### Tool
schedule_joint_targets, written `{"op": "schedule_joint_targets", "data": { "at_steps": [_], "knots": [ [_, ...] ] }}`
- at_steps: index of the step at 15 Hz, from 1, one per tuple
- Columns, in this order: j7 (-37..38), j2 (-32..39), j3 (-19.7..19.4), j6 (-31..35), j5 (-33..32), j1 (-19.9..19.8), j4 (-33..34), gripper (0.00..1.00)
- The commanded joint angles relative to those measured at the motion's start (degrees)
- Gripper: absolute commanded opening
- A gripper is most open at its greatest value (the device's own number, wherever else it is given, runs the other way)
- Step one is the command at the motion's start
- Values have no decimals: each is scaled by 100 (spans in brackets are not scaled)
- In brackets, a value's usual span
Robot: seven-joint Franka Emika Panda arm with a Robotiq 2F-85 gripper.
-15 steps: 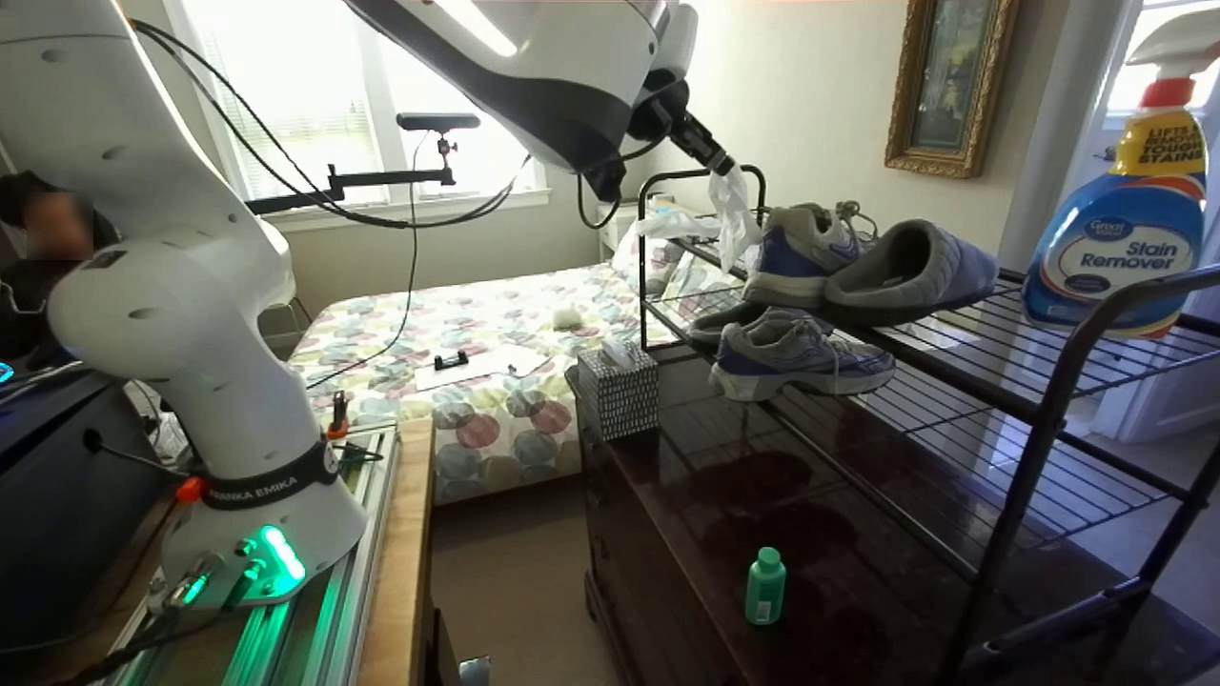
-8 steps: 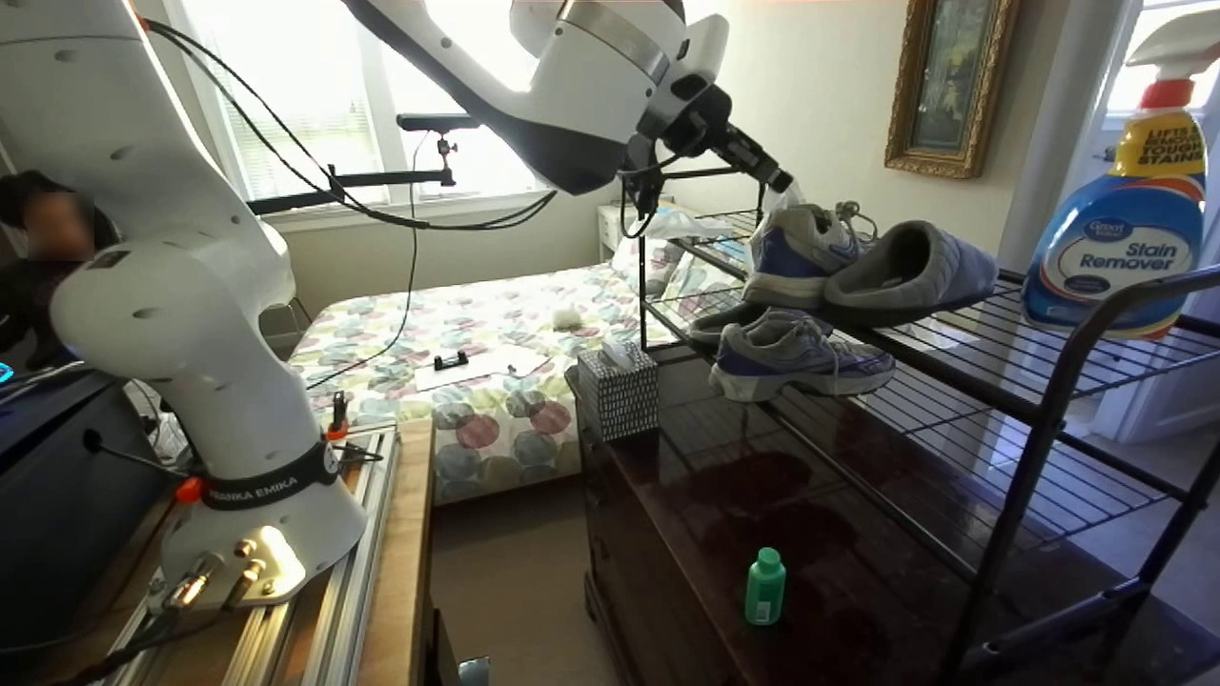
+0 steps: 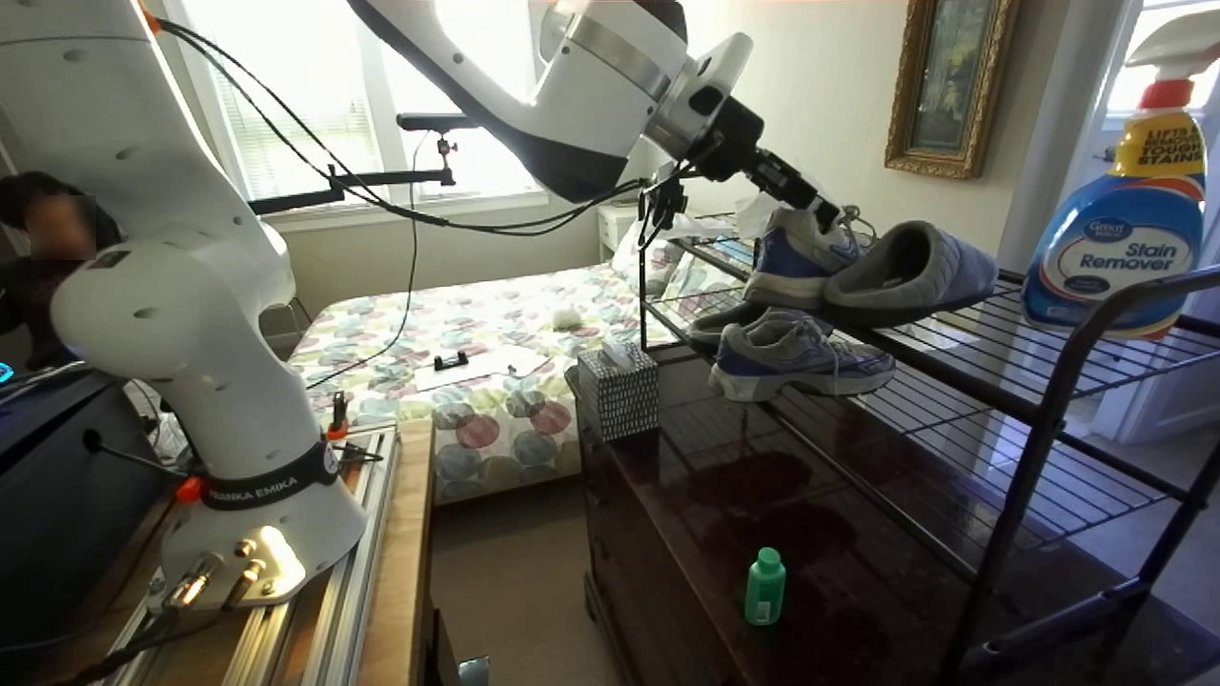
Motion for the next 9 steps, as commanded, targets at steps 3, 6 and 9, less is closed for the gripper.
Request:
{"op": "schedule_joint_targets", "data": {
  "at_steps": [3, 6, 9],
  "knots": [
    [-2256, -60, 67, 374, 2164, -67, -524, 0],
    [-3361, -405, 177, -137, 3252, 21, -760, 0],
    [-4522, -781, 326, -715, 4501, 101, -782, 0]
  ]
}}
